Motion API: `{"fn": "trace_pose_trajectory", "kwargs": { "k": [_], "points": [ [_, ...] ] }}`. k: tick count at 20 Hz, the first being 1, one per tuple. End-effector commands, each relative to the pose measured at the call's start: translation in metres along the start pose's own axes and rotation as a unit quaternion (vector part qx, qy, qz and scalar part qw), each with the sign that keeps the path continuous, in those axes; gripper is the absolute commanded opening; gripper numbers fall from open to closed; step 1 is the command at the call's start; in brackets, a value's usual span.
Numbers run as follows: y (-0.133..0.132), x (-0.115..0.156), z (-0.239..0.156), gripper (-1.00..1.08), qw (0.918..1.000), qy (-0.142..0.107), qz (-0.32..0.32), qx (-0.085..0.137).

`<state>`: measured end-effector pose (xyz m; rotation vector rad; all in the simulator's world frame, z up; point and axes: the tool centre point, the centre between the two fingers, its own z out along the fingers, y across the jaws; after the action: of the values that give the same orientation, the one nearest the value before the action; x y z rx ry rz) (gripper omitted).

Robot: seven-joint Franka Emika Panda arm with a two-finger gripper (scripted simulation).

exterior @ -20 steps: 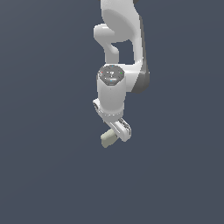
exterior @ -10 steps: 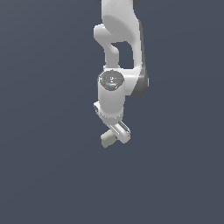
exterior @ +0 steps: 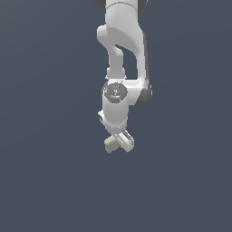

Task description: Pick up the object and move it to a goal position.

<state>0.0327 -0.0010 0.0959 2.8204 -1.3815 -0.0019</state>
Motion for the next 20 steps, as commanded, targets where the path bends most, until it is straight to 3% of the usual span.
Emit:
{"fn": "trace_pose_trajectory", "kwargs": {
  "k": [1,13,20],
  "points": [
    [-0.001,0.000,0.000,-1.00,1.0000,0.000,0.000,0.001],
    [0.000,0.001,-0.001,-1.00,1.0000,0.000,0.000,0.001],
    [0.007,0.012,-0.028,-1.00,1.0000,0.000,0.000,0.001]
  ]
}}
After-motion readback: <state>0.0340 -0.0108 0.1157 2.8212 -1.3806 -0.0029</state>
